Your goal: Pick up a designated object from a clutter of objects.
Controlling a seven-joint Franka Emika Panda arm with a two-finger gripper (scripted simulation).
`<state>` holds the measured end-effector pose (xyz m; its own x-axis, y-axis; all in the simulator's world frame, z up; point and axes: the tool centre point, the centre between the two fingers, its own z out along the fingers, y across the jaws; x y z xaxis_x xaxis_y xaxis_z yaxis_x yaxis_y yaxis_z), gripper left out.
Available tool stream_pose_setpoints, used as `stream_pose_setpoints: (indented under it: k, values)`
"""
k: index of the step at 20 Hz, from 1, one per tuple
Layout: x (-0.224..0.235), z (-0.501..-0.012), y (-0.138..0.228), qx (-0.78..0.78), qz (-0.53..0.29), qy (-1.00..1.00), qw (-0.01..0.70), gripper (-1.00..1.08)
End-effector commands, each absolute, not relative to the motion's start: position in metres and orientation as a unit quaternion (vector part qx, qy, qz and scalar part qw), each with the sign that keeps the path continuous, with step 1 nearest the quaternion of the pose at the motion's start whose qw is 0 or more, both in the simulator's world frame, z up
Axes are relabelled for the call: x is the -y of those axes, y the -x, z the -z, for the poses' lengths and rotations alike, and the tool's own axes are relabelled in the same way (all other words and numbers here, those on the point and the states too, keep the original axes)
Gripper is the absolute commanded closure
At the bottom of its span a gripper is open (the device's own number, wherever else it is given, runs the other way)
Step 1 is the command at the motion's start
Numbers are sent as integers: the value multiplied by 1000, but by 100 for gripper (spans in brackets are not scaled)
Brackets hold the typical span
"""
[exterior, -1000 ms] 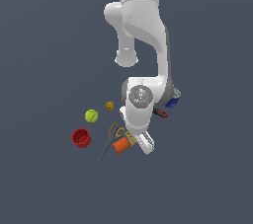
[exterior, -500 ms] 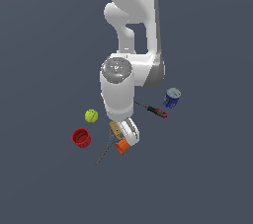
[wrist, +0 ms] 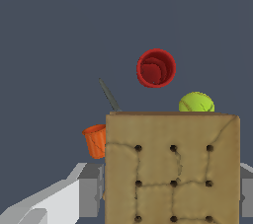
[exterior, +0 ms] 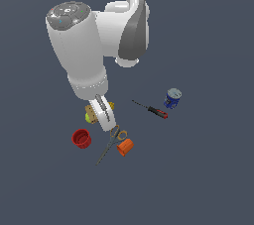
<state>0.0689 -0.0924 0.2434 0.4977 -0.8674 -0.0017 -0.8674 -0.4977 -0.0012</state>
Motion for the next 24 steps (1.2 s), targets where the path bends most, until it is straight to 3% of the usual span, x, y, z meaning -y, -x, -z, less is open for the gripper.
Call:
stream_pose_setpoints:
  k: [1,13,24]
  values:
    - [110,-271,-68,-501,0,865,1,108]
    - [184,-384,-68,-500,0,866,0,108]
    - [215,-429,-71,-500,0,866,0,108]
